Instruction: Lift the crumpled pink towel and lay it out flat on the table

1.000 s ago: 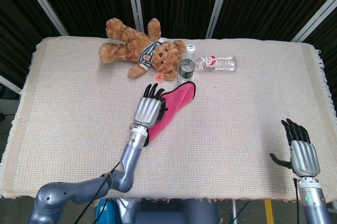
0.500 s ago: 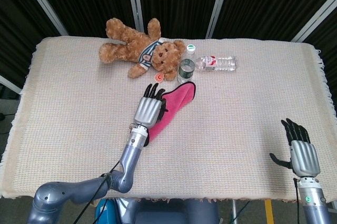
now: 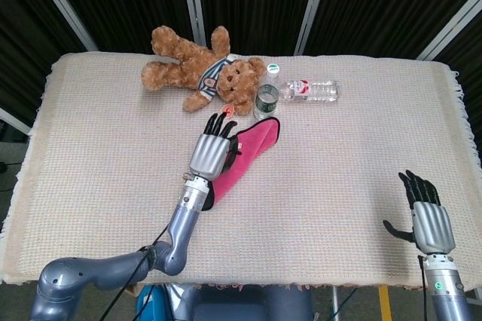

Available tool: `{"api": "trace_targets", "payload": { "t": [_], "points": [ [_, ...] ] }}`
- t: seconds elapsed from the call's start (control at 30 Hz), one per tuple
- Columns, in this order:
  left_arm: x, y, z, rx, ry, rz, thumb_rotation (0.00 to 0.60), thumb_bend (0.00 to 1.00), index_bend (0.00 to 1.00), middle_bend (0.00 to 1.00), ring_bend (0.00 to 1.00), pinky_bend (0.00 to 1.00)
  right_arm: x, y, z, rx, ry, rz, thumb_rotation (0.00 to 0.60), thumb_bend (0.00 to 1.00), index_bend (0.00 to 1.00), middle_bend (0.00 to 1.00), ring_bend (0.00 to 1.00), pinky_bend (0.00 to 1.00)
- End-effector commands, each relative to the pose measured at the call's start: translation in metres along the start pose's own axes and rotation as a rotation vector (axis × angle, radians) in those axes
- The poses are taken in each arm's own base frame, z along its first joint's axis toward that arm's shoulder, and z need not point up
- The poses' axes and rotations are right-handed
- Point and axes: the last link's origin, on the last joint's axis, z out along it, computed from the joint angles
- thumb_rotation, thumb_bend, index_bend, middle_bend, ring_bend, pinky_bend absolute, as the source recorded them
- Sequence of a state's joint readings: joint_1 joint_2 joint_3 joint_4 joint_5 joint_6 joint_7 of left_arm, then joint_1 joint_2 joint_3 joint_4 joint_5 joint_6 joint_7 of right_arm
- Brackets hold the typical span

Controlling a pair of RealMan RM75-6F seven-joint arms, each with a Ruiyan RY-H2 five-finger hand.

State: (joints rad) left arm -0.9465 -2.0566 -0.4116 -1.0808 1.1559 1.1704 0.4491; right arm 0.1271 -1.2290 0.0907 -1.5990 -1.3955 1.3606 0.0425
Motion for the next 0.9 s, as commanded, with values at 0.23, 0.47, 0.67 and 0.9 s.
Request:
{"api": "trace_targets", "payload": {
  "t": [0.23,0.47,0.67,0.9],
  "points": [
    [0.071,0.020,0.030,-0.046,0.108,-0.097,0.600,0.51,0.59,0.19,0.00,0.00,-0.002,-0.013,0.003,0.029,-0.019,0.034,0.600,0.21,0.00,0.00,0.00,0.00],
    [0.105,0.047,0.056,-0.086,0.139,-0.113,0.600,0.51,0.59,0.19,0.00,0.00,0.002,-0.029,0.015,0.062,-0.025,0.052,0.600,0.21,0.00,0.00,0.00,0.00],
    [0.123,0.072,0.068,-0.128,0.138,-0.176,0.600,0.51,0.59,0.19,0.00,0.00,0.013,-0.046,0.027,0.092,-0.025,0.091,0.600,0.21,0.00,0.00,0.00,0.00],
    [0.147,0.094,0.077,-0.198,0.147,-0.250,0.600,0.51,0.60,0.20,0.00,0.00,0.025,-0.060,0.037,0.112,-0.023,0.114,0.600,0.21,0.00,0.00,0.00,0.00]
  ]
}}
